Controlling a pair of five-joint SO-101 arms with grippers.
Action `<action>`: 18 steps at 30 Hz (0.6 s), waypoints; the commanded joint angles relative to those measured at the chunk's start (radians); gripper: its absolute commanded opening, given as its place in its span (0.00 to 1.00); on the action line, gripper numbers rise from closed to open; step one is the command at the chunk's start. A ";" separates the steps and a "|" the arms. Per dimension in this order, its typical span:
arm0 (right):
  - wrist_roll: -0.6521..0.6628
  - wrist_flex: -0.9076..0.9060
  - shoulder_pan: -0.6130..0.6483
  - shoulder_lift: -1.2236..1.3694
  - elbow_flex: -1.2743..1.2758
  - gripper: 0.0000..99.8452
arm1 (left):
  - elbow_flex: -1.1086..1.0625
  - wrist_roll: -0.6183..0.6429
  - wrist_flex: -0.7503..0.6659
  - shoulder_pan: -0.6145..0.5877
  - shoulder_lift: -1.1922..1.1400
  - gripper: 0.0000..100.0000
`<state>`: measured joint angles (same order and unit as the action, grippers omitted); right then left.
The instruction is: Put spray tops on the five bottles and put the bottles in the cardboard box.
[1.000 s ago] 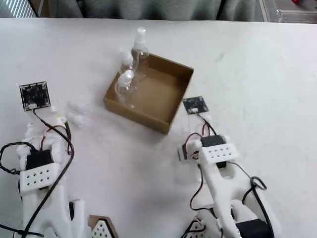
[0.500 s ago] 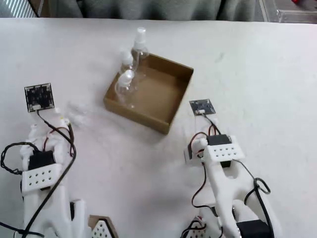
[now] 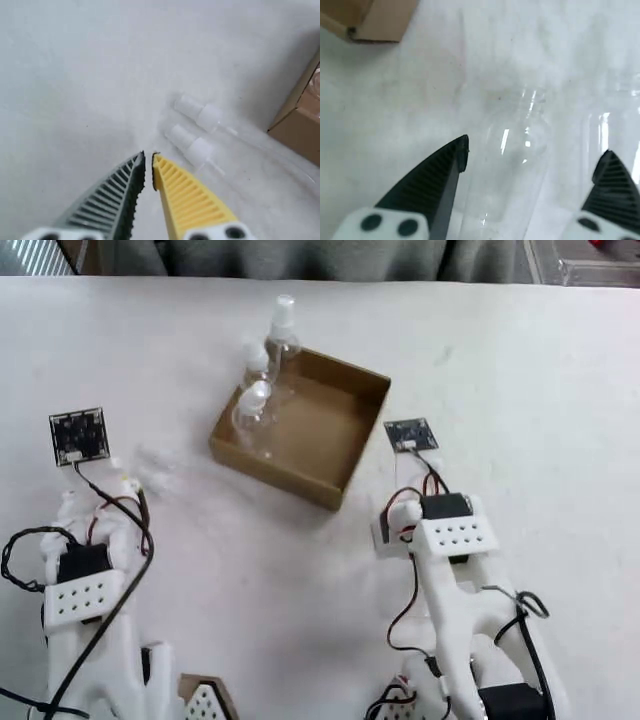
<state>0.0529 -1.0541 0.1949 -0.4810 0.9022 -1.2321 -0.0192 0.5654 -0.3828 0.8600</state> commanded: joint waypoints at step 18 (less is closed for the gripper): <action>0.087 -0.041 -0.021 0.068 -0.043 0.33 | 0.011 -0.012 -0.023 0.013 0.030 0.04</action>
<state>0.1112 -1.1155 0.1918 -0.4457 0.8807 -1.2321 -0.0192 0.5654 -0.3828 0.8600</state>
